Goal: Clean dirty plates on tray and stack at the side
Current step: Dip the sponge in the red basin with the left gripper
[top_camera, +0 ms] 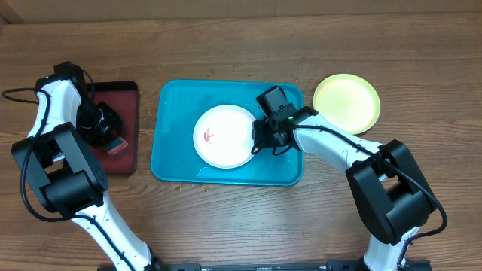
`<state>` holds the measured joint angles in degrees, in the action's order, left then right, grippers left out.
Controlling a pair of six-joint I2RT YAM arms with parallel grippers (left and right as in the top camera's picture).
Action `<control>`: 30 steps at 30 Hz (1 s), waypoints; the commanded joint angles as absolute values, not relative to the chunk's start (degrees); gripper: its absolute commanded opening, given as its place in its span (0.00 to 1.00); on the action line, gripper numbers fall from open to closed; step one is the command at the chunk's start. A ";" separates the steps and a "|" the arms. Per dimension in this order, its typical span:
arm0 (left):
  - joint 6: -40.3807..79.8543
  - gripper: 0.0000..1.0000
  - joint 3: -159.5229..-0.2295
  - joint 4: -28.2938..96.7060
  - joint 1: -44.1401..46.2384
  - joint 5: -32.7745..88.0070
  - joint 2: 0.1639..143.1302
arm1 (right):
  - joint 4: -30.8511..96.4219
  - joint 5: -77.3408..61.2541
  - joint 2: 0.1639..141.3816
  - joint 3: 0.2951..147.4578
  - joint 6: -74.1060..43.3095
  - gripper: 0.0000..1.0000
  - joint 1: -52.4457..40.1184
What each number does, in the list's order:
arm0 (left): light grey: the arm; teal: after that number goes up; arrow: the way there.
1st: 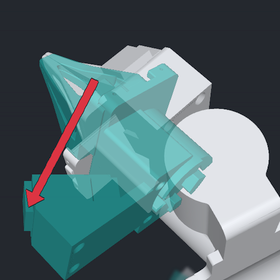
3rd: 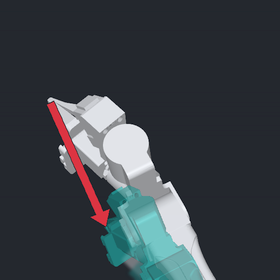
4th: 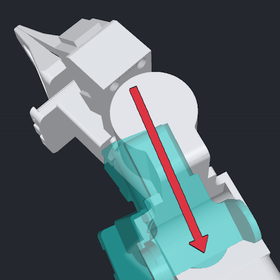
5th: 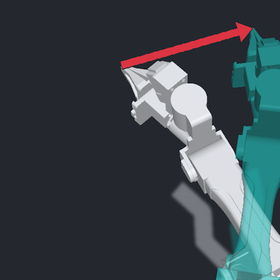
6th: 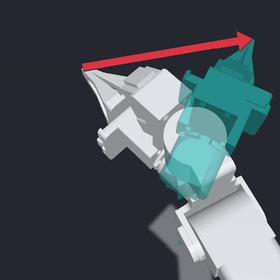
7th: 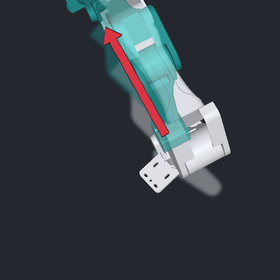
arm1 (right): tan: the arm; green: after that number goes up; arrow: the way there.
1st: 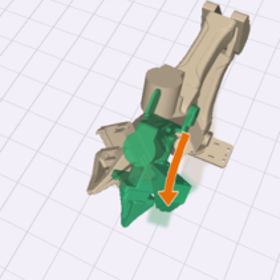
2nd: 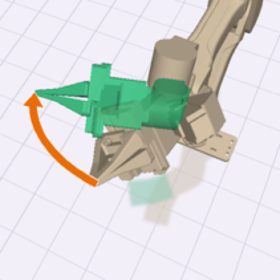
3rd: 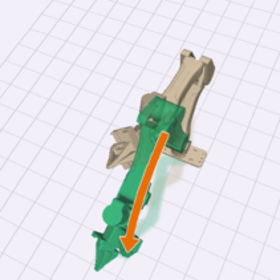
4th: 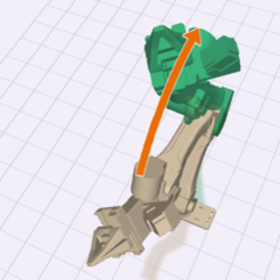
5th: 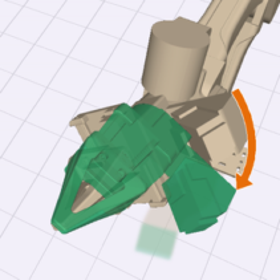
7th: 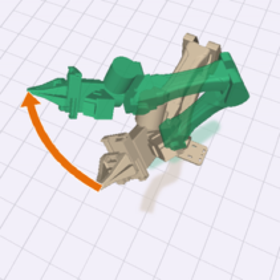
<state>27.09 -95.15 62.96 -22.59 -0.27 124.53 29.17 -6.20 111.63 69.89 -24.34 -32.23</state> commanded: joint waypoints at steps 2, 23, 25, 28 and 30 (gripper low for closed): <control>27.90 0.53 -94.96 62.04 -22.59 -7.53 125.36 | 28.80 -6.55 111.96 69.41 -25.56 0.33 -32.01; 27.88 0.37 -86.48 54.35 -22.59 -2.98 125.32 | 28.38 -6.52 111.96 69.41 -25.54 0.34 -32.01; 27.81 0.18 -87.26 54.94 -22.59 -3.18 125.01 | 28.36 -6.50 111.96 69.41 -25.54 0.34 -32.01; 27.64 0.04 -90.13 57.47 -22.59 -3.11 124.97 | 28.16 -6.50 111.96 69.41 -25.54 0.34 -32.01; 27.68 0.04 -93.32 60.84 -22.59 -3.03 124.95 | 28.14 -6.52 111.96 69.41 -25.54 0.34 -32.01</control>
